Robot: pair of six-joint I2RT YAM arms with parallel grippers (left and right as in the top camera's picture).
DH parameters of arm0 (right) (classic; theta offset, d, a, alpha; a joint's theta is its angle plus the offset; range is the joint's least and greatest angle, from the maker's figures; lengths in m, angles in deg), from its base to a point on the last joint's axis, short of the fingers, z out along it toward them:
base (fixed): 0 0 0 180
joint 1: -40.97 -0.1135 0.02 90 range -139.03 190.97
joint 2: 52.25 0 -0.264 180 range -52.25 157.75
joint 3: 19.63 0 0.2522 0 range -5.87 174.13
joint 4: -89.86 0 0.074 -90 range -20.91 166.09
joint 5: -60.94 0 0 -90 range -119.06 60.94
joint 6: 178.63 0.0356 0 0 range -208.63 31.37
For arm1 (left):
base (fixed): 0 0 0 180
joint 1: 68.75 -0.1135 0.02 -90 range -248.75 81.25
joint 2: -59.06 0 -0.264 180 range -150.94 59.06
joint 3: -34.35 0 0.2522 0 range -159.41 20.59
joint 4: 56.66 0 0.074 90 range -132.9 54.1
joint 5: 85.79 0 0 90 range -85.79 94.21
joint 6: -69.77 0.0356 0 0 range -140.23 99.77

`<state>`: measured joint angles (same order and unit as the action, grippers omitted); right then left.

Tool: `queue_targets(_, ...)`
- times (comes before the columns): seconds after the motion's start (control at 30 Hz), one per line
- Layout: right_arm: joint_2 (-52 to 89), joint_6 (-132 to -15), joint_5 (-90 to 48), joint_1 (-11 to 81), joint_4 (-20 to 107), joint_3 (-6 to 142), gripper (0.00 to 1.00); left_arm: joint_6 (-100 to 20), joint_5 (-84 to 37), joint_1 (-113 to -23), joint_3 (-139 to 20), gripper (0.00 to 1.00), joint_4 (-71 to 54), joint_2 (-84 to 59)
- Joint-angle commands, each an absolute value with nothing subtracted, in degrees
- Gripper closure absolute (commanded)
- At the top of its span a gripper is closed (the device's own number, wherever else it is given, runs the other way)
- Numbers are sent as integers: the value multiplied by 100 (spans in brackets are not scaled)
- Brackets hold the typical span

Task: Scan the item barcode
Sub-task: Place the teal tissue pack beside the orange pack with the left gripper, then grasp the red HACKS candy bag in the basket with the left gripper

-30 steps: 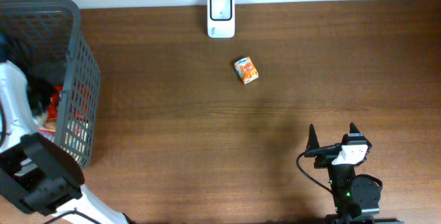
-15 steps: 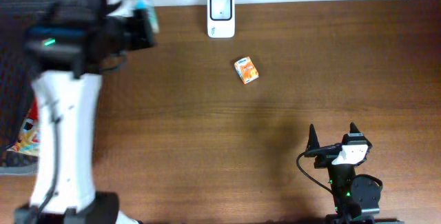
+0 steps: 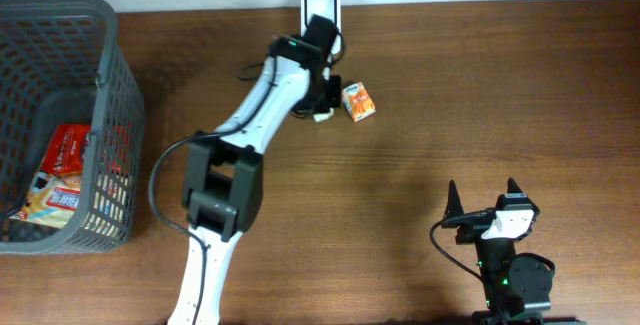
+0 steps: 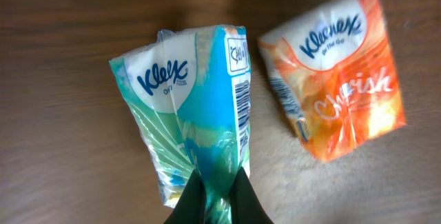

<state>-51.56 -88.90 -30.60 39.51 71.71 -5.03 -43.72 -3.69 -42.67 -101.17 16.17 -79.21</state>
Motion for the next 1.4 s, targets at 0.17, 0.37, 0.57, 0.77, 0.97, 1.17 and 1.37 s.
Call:
queue_targets(0.17,-5189,-8928,-3123,3986,7158,-555,2,-4461,-655,-3880,-10167,32,1131,-8236)
queue_targets(0.37,-5189,-8928,-3123,3986,7158,-555,2,-3823,-1099,-4135,-11870,23,2290,-8214)
queue_targets(0.57,-5189,-8928,-3123,3986,7158,-555,2,-3725,-1081,-5010,-15452,23,4646,-8210)
queue_targets(0.77,-5189,-8928,-3123,3986,7158,-555,2,-3725,-788,-6496,-15920,7,5380,-7532)
queue_targets(0.97,-5189,-8928,-3123,3986,7158,-555,2,-3097,-1300,-8076,-15909,3,5383,-6671)
queue_targets(1.17,-5189,-8928,-3123,3986,7158,-555,2,-2859,-729,-9049,-15535,0,5383,-6186)
queue_targets(1.37,-5189,-8928,-3123,3986,7158,-555,2,-3215,33,-9683,-13609,1,5380,-6129)
